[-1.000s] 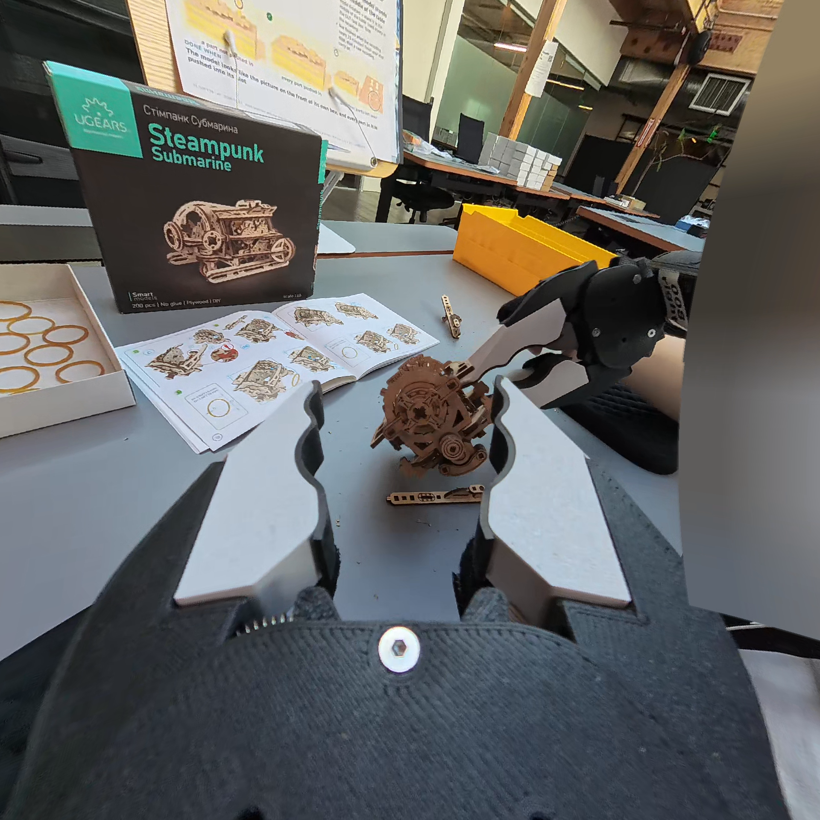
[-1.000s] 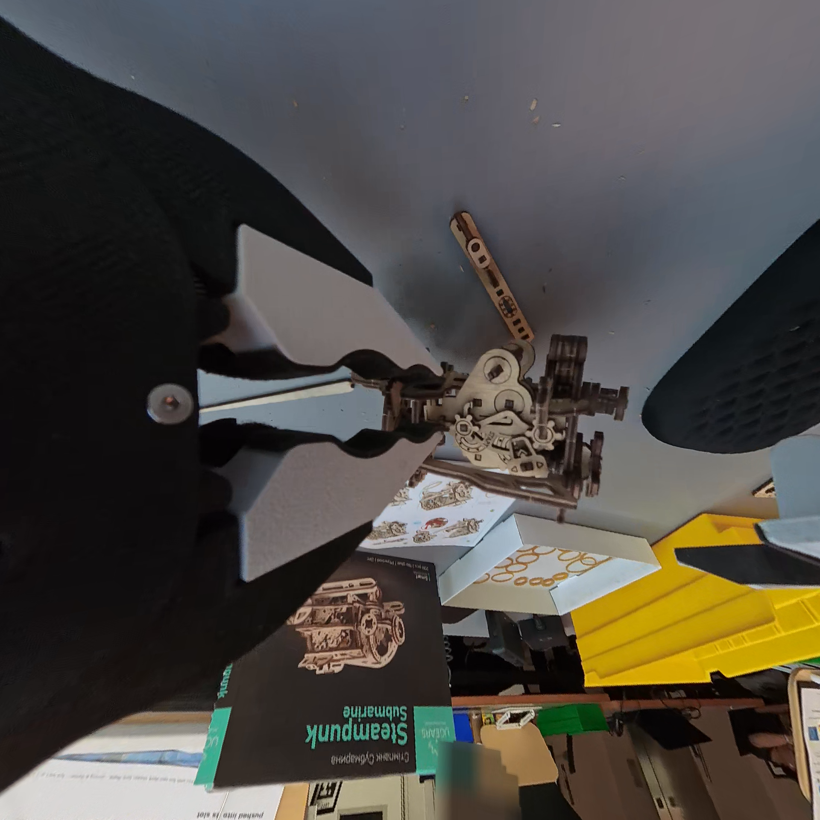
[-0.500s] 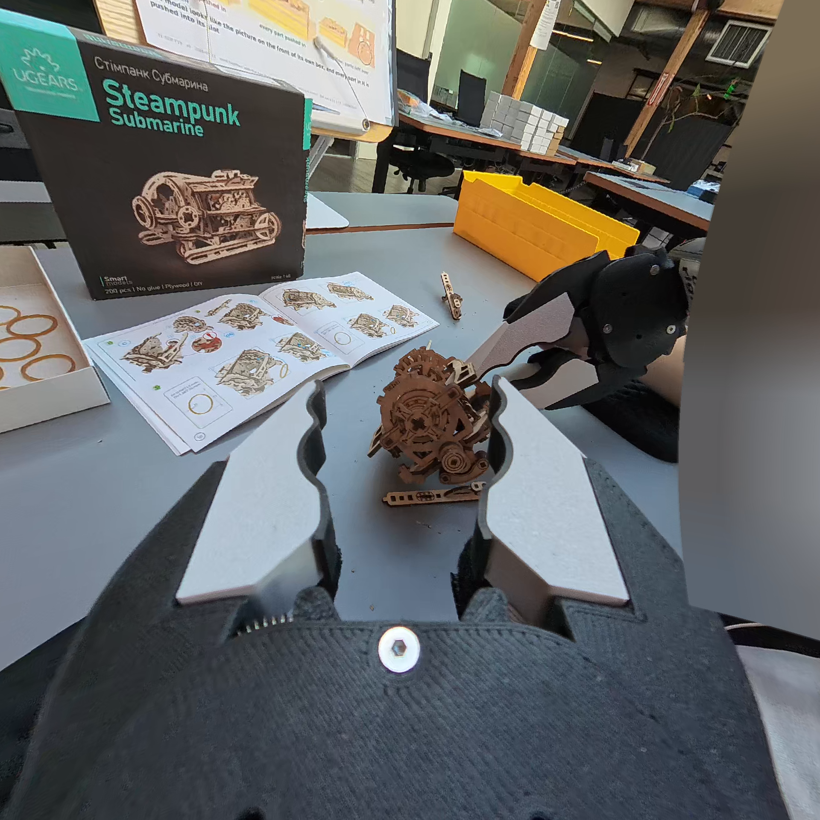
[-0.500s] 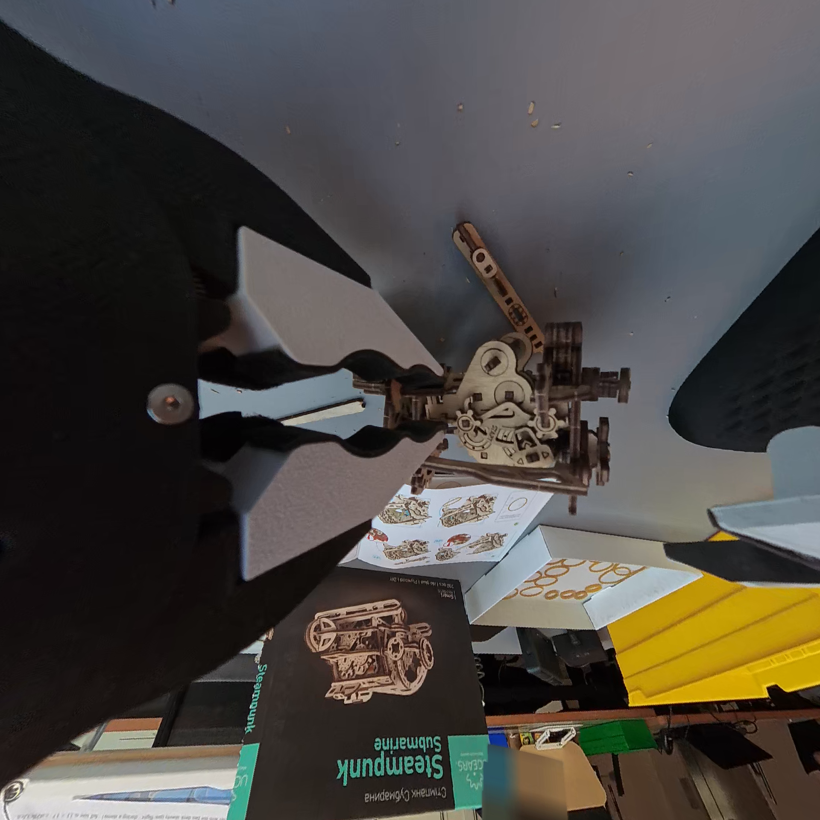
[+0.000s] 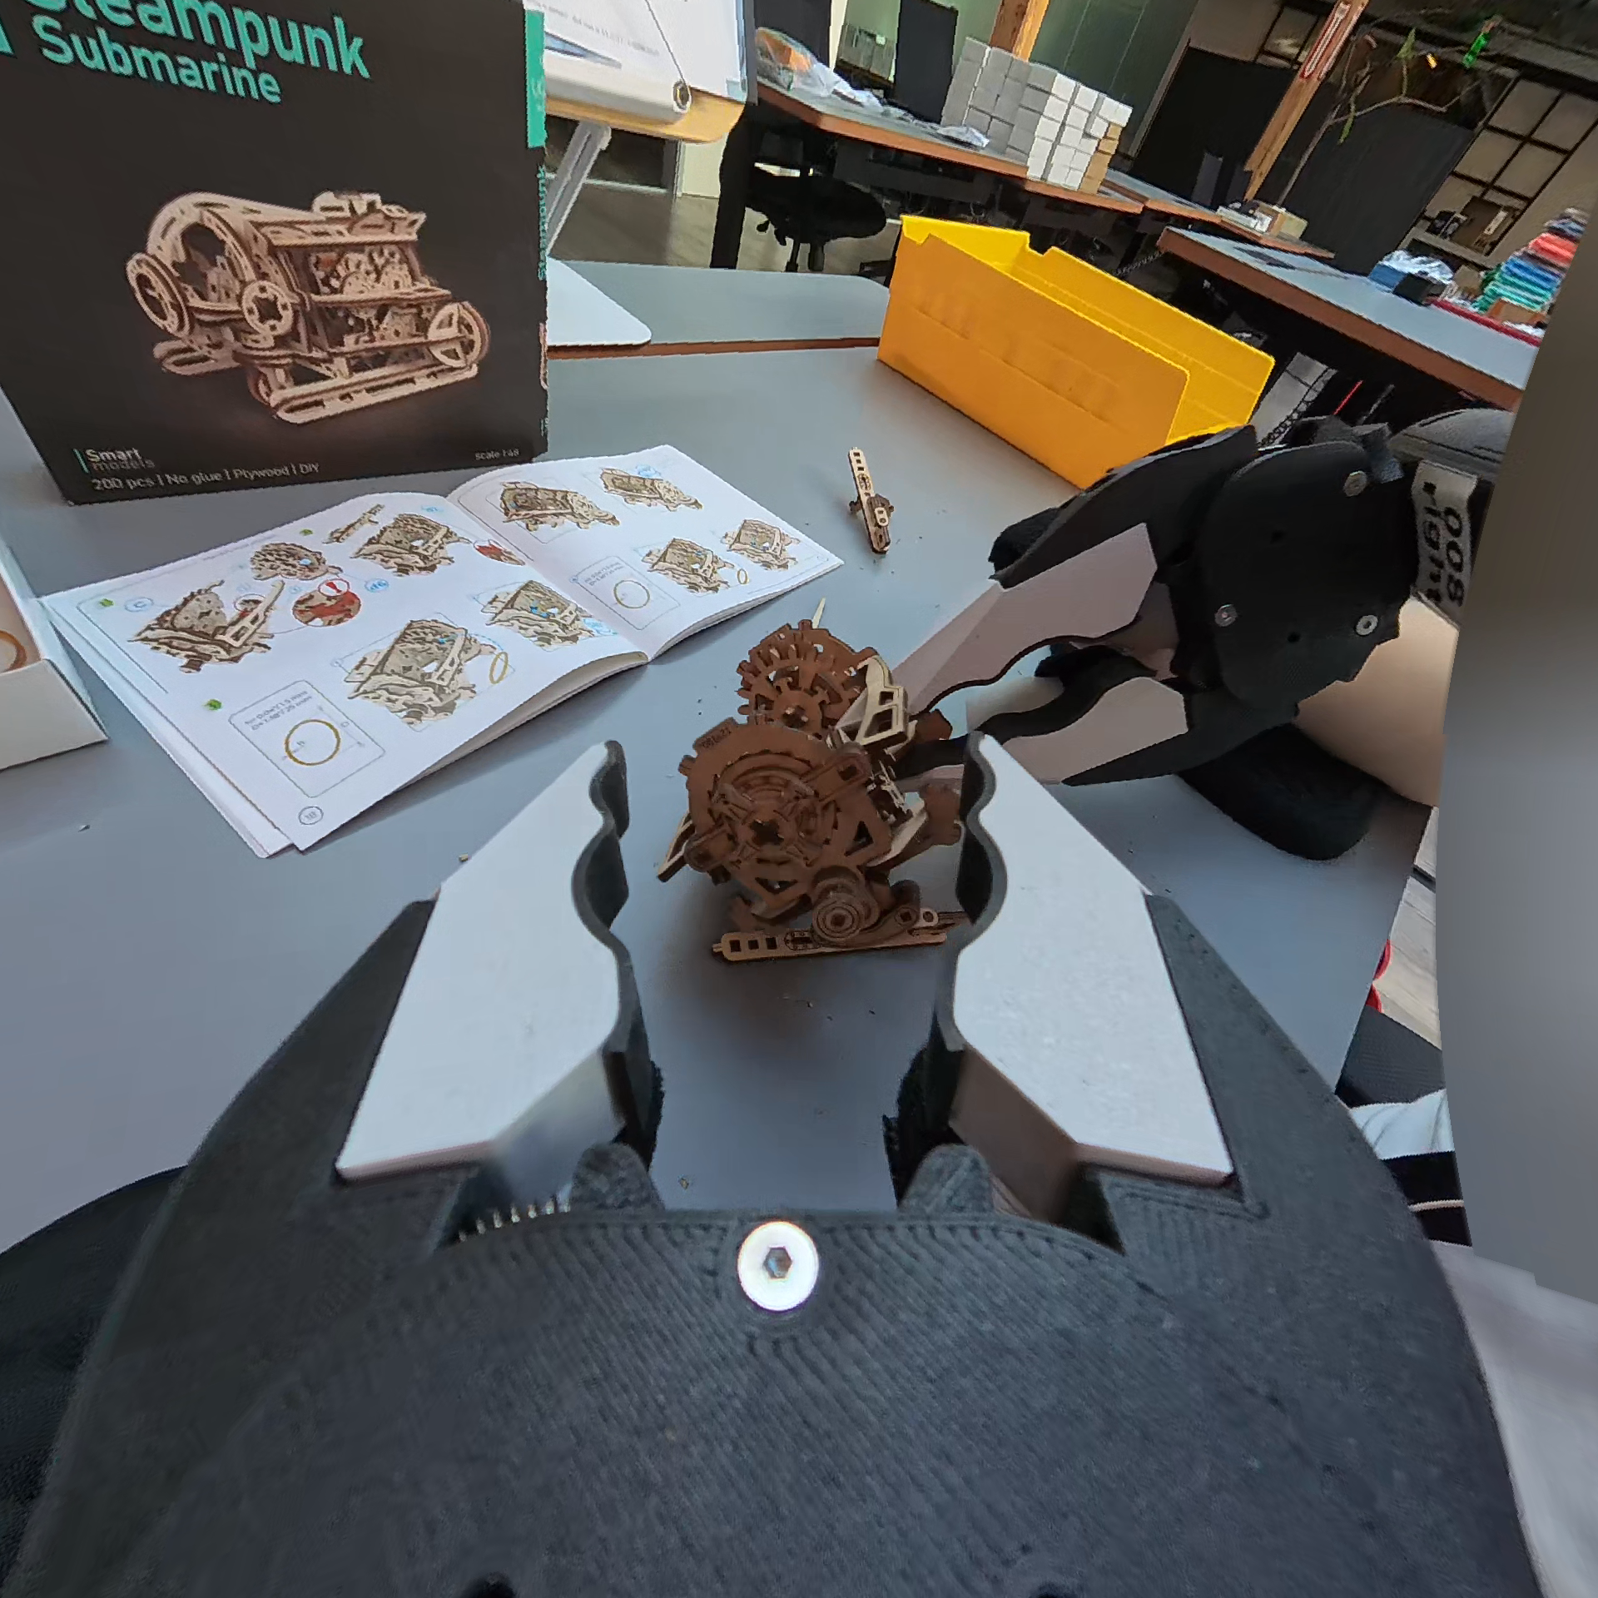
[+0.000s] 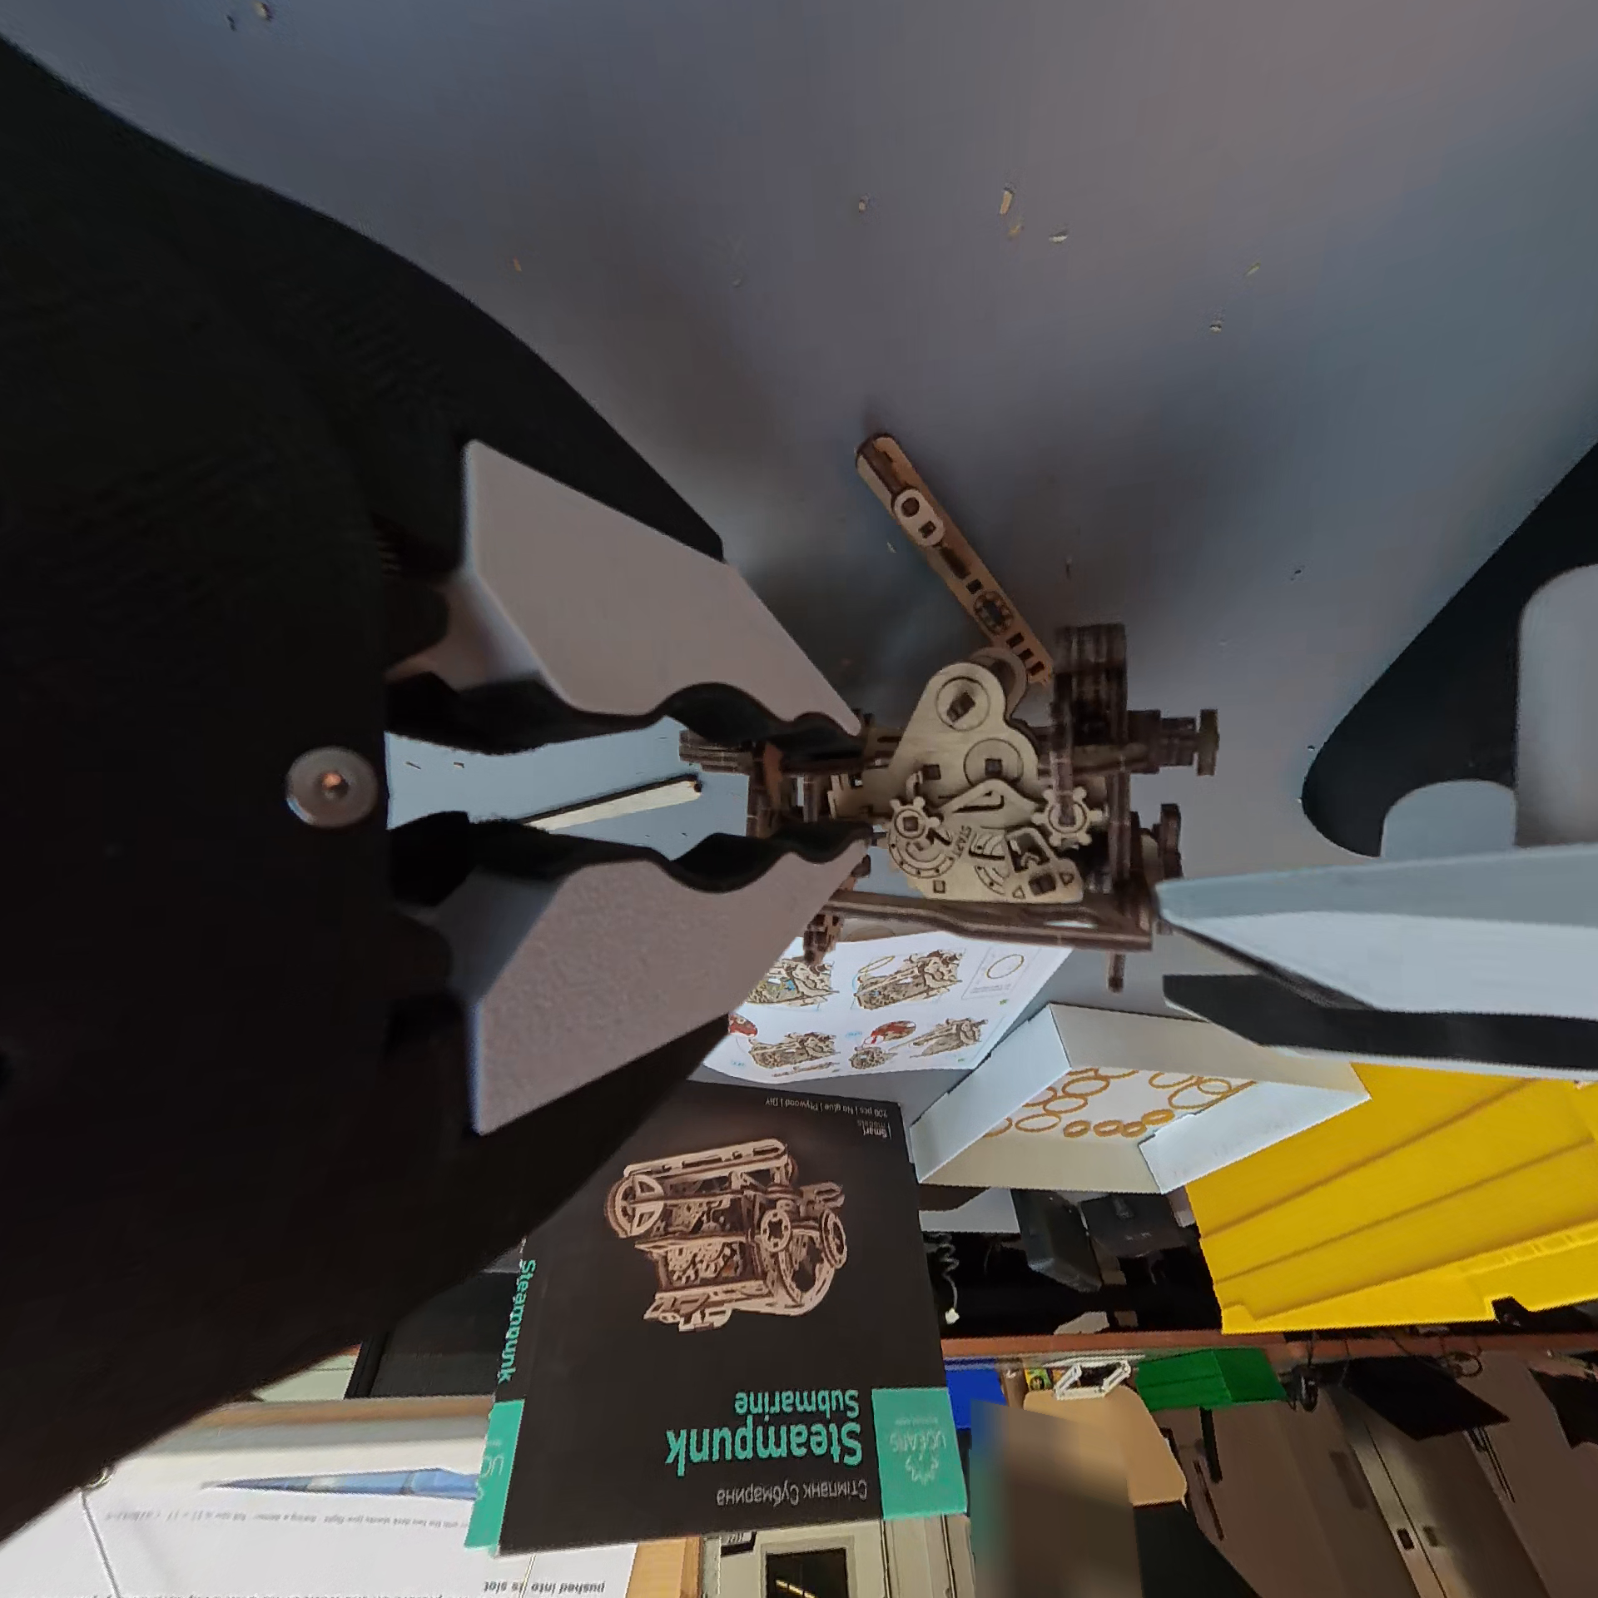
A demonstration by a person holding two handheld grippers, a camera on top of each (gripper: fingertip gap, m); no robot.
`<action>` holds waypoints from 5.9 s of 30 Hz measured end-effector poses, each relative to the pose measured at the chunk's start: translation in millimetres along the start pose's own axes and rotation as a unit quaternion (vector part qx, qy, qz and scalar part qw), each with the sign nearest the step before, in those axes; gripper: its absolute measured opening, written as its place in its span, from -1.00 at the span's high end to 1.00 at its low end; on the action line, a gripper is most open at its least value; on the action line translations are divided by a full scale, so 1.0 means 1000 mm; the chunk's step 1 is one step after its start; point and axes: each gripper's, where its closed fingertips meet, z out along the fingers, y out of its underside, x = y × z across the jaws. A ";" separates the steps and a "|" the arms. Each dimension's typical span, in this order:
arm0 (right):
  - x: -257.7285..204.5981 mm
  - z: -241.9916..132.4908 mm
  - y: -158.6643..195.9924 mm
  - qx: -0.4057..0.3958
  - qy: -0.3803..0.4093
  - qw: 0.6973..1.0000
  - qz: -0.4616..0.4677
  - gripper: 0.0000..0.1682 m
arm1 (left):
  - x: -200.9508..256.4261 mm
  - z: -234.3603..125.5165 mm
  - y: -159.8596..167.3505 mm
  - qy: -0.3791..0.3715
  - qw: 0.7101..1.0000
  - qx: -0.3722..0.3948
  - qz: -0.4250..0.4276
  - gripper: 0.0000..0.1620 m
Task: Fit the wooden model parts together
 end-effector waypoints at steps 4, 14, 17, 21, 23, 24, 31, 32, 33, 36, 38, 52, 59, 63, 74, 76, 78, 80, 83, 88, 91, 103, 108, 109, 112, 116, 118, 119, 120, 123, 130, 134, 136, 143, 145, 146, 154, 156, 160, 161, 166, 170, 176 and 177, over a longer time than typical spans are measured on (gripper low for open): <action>0.000 0.000 -0.003 0.002 0.010 1.000 -0.006 0.82 | -0.006 0.010 0.015 -0.023 0.999 -0.041 -0.003 0.01; -0.004 0.000 -0.008 0.012 0.000 1.000 0.004 0.82 | 0.001 0.018 0.022 0.020 0.997 -0.059 -0.049 0.32; -0.005 -0.002 -0.007 0.009 -0.006 1.000 -0.006 0.81 | 0.002 0.019 0.023 0.018 0.997 -0.070 -0.036 0.32; -0.006 -0.004 -0.006 0.002 -0.012 1.000 -0.010 0.81 | 0.003 0.019 0.022 0.018 0.996 -0.080 -0.026 0.32; -0.006 -0.004 -0.006 -0.002 -0.013 1.000 -0.014 0.81 | 0.003 0.020 0.022 0.017 0.996 -0.083 -0.023 0.33; -0.006 -0.004 -0.006 -0.003 -0.013 1.000 -0.014 0.81 | 0.004 0.020 0.022 0.017 0.996 -0.084 -0.022 0.33; -0.006 -0.005 -0.005 -0.005 -0.011 1.000 0.010 0.83 | 0.004 0.021 0.021 0.009 0.996 -0.086 -0.011 0.33; -0.006 -0.005 -0.005 -0.006 -0.009 1.000 0.015 0.83 | 0.005 0.021 0.021 0.010 0.996 -0.087 -0.009 0.34; -0.006 -0.006 -0.005 -0.005 -0.008 1.000 0.018 0.83 | 0.005 0.021 0.020 0.010 0.996 -0.087 -0.009 0.34; -0.007 -0.006 -0.004 -0.009 -0.006 1.000 0.019 0.84 | 0.006 0.023 0.020 0.012 0.996 -0.090 -0.008 0.34; -0.007 -0.006 -0.003 -0.011 -0.003 1.000 0.016 0.84 | 0.006 0.024 0.019 0.011 0.996 -0.092 -0.005 0.34; -0.007 -0.006 -0.005 -0.007 -0.011 1.000 0.013 0.82 | 0.004 0.021 0.021 0.019 0.995 -0.101 0.013 0.34; -0.007 -0.007 -0.004 -0.004 -0.012 0.999 0.040 0.84 | 0.004 0.023 0.020 0.020 0.995 -0.101 0.016 0.34; -0.008 -0.007 -0.004 -0.010 -0.009 0.999 0.039 0.84 | 0.005 0.023 0.019 0.016 0.994 -0.104 0.025 0.34; -0.009 -0.006 -0.005 -0.017 -0.014 0.999 0.042 0.83 | 0.004 0.021 0.020 0.011 0.993 -0.112 0.031 0.34; -0.010 -0.006 -0.005 -0.021 -0.024 0.999 0.039 0.82 | 0.004 0.021 0.020 0.010 0.993 -0.111 0.031 0.35; -0.012 -0.007 -0.005 -0.023 -0.029 0.999 0.029 0.76 | 0.004 0.021 0.020 0.008 0.993 -0.111 0.036 0.35; -0.013 -0.007 -0.005 -0.026 -0.033 0.999 0.024 0.74 | 0.004 0.021 0.020 0.008 0.993 -0.113 0.039 0.34; -0.009 -0.007 -0.004 -0.029 -0.021 0.999 0.008 0.83 | 0.004 0.021 0.020 0.007 0.992 -0.116 0.044 0.34; -0.010 -0.007 -0.004 -0.031 -0.018 0.999 0.007 0.83 | 0.005 0.022 0.020 0.006 0.992 -0.116 0.050 0.34; -0.010 -0.007 -0.003 -0.034 -0.015 0.999 0.006 0.83 | 0.006 0.022 0.020 0.004 0.992 -0.117 0.055 0.35; -0.011 -0.008 -0.001 -0.041 -0.021 0.999 0.012 0.83 | 0.007 0.023 0.020 -0.004 0.991 -0.118 0.064 0.34; -0.016 -0.009 -0.002 -0.039 -0.037 0.999 0.006 0.72 | 0.008 0.023 0.020 -0.004 0.991 -0.118 0.064 0.34; -0.016 -0.009 -0.003 -0.038 -0.034 0.999 0.005 0.71 | 0.008 0.022 0.020 -0.004 0.991 -0.119 0.065 0.34; -0.012 -0.009 -0.002 -0.037 -0.019 0.999 -0.003 0.83 | 0.009 0.023 0.021 -0.003 0.990 -0.122 0.068 0.34; -0.011 -0.009 -0.002 -0.035 -0.018 0.999 0.009 0.84 | 0.009 0.023 0.019 -0.009 0.990 -0.120 0.074 0.34; -0.011 -0.009 -0.002 -0.037 -0.014 0.999 0.010 0.84 | 0.009 0.023 0.019 -0.008 0.990 -0.120 0.074 0.34; -0.011 -0.009 -0.002 -0.037 -0.014 0.999 0.014 0.84 | 0.009 0.023 0.019 -0.009 0.990 -0.119 0.074 0.34; -0.012 -0.009 -0.002 -0.036 -0.014 0.999 0.016 0.84 | 0.009 0.023 0.019 -0.009 0.990 -0.119 0.074 0.34; -0.011 -0.009 -0.002 -0.039 -0.013 0.999 0.014 0.84 | 0.009 0.023 0.019 -0.010 0.990 -0.120 0.076 0.34; -0.011 -0.008 -0.003 -0.037 -0.019 0.999 0.029 0.83 | 0.007 0.023 0.019 -0.010 0.990 -0.124 0.071 0.34; -0.010 -0.006 -0.002 -0.034 -0.006 0.999 0.011 0.81 | 0.006 0.023 0.019 -0.013 0.990 -0.124 0.068 0.34; -0.011 -0.004 -0.001 -0.035 0.001 0.999 0.010 0.75 | 0.004 0.023 0.020 -0.018 0.990 -0.125 0.070 0.34; -0.003 -0.007 -0.004 -0.003 0.016 1.000 0.004 0.77 | 0.000 0.021 0.020 -0.016 0.992 -0.120 0.040 0.34; 0.001 -0.012 -0.006 0.019 0.012 1.000 0.017 0.78 | -0.003 0.020 0.020 -0.013 0.993 -0.117 0.025 0.34; 0.002 -0.016 -0.008 0.030 0.004 0.999 0.023 0.79 | -0.003 0.019 0.020 -0.010 0.993 -0.116 0.022 0.34; 0.024 -0.036 0.000 0.110 -0.014 0.989 0.097 0.83 | -0.001 0.016 0.021 0.004 0.993 -0.111 0.040 0.34; 0.029 -0.036 0.006 0.123 -0.040 0.977 0.170 0.84 | -0.002 0.015 0.021 0.001 0.994 -0.105 0.041 0.34; 0.016 -0.025 0.021 0.096 -0.143 0.934 0.313 0.68 | 0.000 0.013 0.022 -0.006 0.993 -0.097 0.062 0.34; 0.011 -0.024 0.021 0.097 -0.166 0.924 0.332 0.66 | 0.000 0.013 0.022 -0.012 0.993 -0.094 0.073 0.34; 0.004 -0.025 0.007 0.139 -0.203 0.900 0.359 0.67 | 0.004 0.009 0.024 -0.035 0.985 -0.084 0.149 0.34; 0.000 -0.024 0.008 0.148 -0.203 0.907 0.339 0.66 | 0.004 0.006 0.024 -0.034 0.986 -0.077 0.146 0.34; 0.006 -0.027 0.004 0.195 -0.175 0.914 0.311 0.61 | 0.011 0.006 0.020 -0.033 0.976 -0.057 0.207 0.34; 0.006 -0.028 0.003 0.204 -0.179 0.911 0.311 0.60 | 0.013 0.006 0.020 -0.035 0.971 -0.056 0.229 0.34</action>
